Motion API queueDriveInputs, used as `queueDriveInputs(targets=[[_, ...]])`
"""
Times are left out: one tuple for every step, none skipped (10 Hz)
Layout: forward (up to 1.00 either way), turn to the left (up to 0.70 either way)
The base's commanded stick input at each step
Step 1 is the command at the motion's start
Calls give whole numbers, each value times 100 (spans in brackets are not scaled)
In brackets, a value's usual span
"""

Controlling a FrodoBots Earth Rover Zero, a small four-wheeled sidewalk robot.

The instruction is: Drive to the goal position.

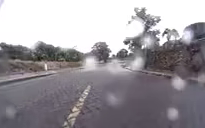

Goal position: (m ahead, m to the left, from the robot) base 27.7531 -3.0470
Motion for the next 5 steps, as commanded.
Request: queueDriveInputs(targets=[[100,0],[100,0],[100,0],[100,0],[100,0]])
